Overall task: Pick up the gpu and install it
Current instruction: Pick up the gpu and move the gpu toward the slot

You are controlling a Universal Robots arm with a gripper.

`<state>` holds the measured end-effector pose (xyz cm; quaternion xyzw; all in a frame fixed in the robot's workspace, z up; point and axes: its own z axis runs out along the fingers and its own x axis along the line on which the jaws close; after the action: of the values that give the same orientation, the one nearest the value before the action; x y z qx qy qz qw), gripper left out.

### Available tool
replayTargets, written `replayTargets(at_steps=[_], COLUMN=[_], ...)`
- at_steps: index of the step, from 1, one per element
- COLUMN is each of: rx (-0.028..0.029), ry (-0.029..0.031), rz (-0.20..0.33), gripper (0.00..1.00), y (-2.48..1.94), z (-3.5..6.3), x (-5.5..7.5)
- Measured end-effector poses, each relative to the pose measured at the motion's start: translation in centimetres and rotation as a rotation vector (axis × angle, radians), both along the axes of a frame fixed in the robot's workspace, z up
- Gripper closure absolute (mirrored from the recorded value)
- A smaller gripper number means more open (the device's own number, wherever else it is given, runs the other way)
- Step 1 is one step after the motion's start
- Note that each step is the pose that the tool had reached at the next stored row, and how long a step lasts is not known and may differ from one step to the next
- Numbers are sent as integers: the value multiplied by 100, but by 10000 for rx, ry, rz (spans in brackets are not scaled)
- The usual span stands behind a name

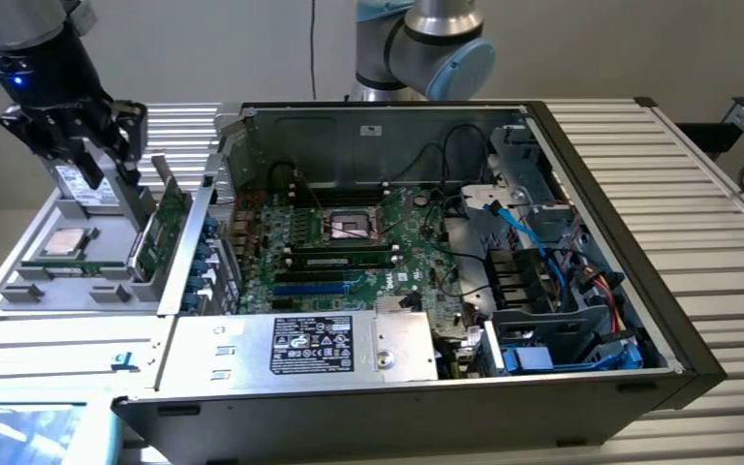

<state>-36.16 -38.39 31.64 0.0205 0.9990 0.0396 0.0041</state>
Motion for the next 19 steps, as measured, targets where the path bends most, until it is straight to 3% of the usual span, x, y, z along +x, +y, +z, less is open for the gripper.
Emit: replayTargets(at_steps=[12,13,15,17,19], rx=[-4,-5,-29,-100,-136], ry=[-8,-35,-152,-252,-278], rz=[23,24,20,18,18], gripper=[51,51,51,51,51], y=[-16,-22,-32,-43,-45], z=[-218,-230,-244,-254,-281], x=[3,3,3,3,3])
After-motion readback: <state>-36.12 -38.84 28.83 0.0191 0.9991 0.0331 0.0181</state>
